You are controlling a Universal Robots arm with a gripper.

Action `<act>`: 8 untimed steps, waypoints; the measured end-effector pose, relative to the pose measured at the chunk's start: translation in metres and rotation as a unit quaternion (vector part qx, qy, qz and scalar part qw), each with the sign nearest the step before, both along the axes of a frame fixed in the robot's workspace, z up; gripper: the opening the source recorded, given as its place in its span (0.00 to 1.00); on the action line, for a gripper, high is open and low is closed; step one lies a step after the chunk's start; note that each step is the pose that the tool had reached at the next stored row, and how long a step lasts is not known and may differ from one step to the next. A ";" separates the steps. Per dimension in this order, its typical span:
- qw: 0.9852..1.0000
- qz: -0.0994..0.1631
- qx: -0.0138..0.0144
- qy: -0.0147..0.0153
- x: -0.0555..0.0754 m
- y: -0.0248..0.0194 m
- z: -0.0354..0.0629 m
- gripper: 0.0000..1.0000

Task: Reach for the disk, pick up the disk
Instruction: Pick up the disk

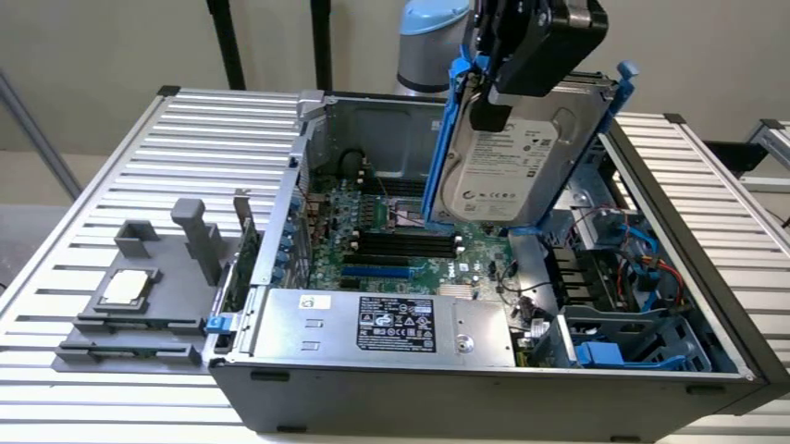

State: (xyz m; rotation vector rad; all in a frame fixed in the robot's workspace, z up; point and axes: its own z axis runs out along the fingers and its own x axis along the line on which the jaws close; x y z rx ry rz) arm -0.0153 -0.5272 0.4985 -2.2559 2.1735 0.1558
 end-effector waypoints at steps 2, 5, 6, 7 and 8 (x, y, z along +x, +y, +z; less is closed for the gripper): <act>1.000 0.000 0.000 0.000 0.006 -0.0040 0.0000 0.33; 1.000 0.000 0.000 0.001 0.016 -0.0102 0.0000 0.33; 1.000 0.000 0.000 0.001 0.020 -0.0123 0.0001 0.33; 1.000 0.000 0.000 0.001 0.023 -0.0144 0.0001 0.33; 1.000 0.000 0.000 0.001 0.026 -0.0164 0.0001 0.33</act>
